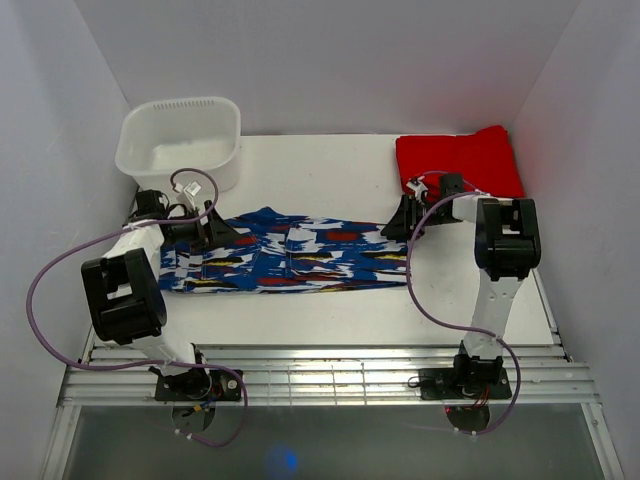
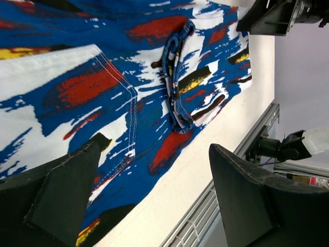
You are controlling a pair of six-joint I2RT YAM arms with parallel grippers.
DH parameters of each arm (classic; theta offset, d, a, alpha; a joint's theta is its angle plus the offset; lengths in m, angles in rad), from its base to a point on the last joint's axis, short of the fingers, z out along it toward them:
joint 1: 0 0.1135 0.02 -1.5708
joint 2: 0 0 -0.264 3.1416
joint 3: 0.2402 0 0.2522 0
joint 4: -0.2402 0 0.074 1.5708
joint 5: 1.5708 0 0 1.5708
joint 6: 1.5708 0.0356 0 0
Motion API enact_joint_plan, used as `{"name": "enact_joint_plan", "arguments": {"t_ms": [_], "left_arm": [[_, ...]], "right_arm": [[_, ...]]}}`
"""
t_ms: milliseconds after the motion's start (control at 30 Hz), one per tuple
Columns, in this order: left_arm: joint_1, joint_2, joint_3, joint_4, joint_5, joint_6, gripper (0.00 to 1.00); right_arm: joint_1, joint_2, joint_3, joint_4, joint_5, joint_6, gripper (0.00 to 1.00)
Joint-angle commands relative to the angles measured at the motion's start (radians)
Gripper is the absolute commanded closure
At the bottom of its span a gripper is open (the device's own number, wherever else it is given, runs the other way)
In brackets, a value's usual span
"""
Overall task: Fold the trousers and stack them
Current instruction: Fold the trousers
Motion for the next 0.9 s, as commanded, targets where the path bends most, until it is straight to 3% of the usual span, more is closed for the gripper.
{"name": "enact_joint_plan", "arguments": {"t_ms": [0, 100, 167, 200, 233, 300, 400, 500, 533, 567, 600, 633, 733, 867], "left_arm": [[0.014, -0.010, 0.070, 0.001, -0.018, -0.009, 0.02], [0.012, -0.033, 0.113, -0.010, -0.115, 0.022, 0.02], [0.015, -0.064, 0.118, 0.005, -0.199, 0.043, 0.02], [0.020, -0.099, 0.118, 0.025, -0.222, 0.045, 0.02], [0.032, -0.116, 0.116, 0.033, -0.239, 0.048, 0.02], [0.069, -0.151, 0.118, 0.045, -0.282, 0.033, 0.02], [0.130, -0.154, 0.139, 0.009, -0.227, 0.026, 0.02], [0.263, -0.144, 0.144, 0.007, -0.135, 0.028, 0.02], [0.281, -0.147, 0.139, 0.012, -0.124, 0.032, 0.02], [0.297, -0.147, 0.133, 0.015, -0.118, 0.039, 0.02], [0.319, -0.150, 0.132, 0.010, -0.109, 0.060, 0.02], [0.328, -0.157, 0.127, 0.012, -0.106, 0.068, 0.02], [0.357, -0.173, 0.104, 0.030, -0.110, 0.078, 0.02], [0.390, -0.151, 0.092, 0.012, -0.112, 0.094, 0.02]], "right_arm": [[-0.004, 0.028, 0.036, 0.036, 0.068, -0.004, 0.45], [0.006, -0.061, 0.113, -0.044, 0.076, -0.046, 0.45], [0.003, -0.177, 0.152, -0.118, 0.117, -0.054, 0.38], [0.000, -0.211, 0.184, -0.148, 0.133, -0.057, 0.33], [-0.003, -0.267, 0.201, -0.234, 0.194, -0.127, 0.22], [-0.003, -0.308, 0.220, -0.315, 0.269, -0.194, 0.16], [-0.026, -0.374, 0.177, -0.386, 0.384, -0.248, 0.13], [-0.122, -0.444, 0.161, -0.400, 0.438, -0.261, 0.15], [-0.148, -0.485, 0.161, -0.394, 0.532, -0.277, 0.20], [-0.156, -0.507, 0.148, -0.349, 0.599, -0.259, 0.16], [-0.161, -0.522, 0.133, -0.345, 0.645, -0.252, 0.02], [-0.170, -0.533, 0.119, -0.348, 0.659, -0.272, 0.10], [-0.178, -0.513, 0.108, -0.481, 0.519, -0.393, 0.10], [-0.171, -0.509, -0.065, -0.466, 0.463, -0.341, 0.10]]}}
